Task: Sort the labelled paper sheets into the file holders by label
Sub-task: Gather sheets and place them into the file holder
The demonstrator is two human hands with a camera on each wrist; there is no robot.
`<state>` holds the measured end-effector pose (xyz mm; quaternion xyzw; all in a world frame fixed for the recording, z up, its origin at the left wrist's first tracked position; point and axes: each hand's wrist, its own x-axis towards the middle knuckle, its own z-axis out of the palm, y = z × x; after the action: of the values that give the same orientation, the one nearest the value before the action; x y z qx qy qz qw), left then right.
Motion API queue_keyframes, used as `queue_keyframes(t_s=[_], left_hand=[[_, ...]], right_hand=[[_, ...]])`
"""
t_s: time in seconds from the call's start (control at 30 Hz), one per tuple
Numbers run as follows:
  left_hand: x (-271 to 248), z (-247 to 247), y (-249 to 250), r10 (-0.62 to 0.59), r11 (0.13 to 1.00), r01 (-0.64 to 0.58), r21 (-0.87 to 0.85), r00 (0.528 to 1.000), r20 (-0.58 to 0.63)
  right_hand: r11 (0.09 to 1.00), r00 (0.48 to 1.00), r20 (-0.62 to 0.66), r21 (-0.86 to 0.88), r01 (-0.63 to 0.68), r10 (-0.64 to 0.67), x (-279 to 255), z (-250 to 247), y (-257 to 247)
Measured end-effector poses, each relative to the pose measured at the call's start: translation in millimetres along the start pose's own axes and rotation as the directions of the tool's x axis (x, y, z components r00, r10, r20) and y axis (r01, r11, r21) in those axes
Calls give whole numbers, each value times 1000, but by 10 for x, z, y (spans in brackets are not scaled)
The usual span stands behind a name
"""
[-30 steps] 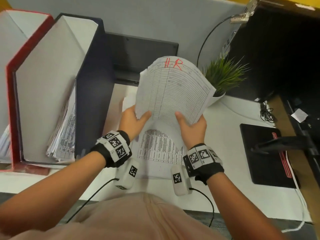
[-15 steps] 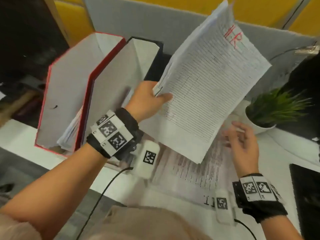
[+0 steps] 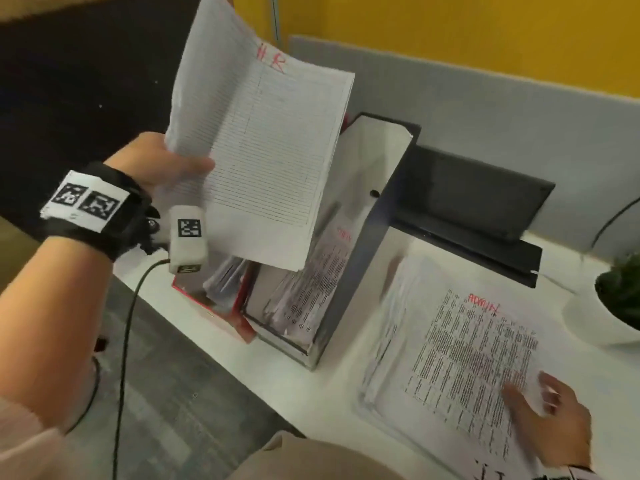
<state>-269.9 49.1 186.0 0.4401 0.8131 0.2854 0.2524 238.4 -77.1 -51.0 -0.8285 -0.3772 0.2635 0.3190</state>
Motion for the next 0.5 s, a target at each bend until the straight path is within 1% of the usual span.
queue_keyframes(t_s=[0.07,0.13,0.2,0.3,0.4,0.5], left_hand=[[107,63,-108,-32,996,33,81,999,-13],[166,174,-181,-48,984,45,170,999,12],[217,314,-233,-13,969,1,246,999,47],[307,586,-311,82,945,-103,312,993,80],[379,870,-383,92,894,-131,429,990,111],[497,1103,-434,61,854,-137,502,984,166]], right_hand=[[999,1000,2,-41,-12,12,-7,48,0],[997,999,-8,-68,-34,33,-25,84,-13],[997,999,-28,-65,-46,44,-49,110,-30],[997,998,-34,-69,-46,43,-66,122,-54],[995,999,-28,-88,-36,34,-74,110,-74],[994,999,-38,-107,-30,26,-71,115,-80]])
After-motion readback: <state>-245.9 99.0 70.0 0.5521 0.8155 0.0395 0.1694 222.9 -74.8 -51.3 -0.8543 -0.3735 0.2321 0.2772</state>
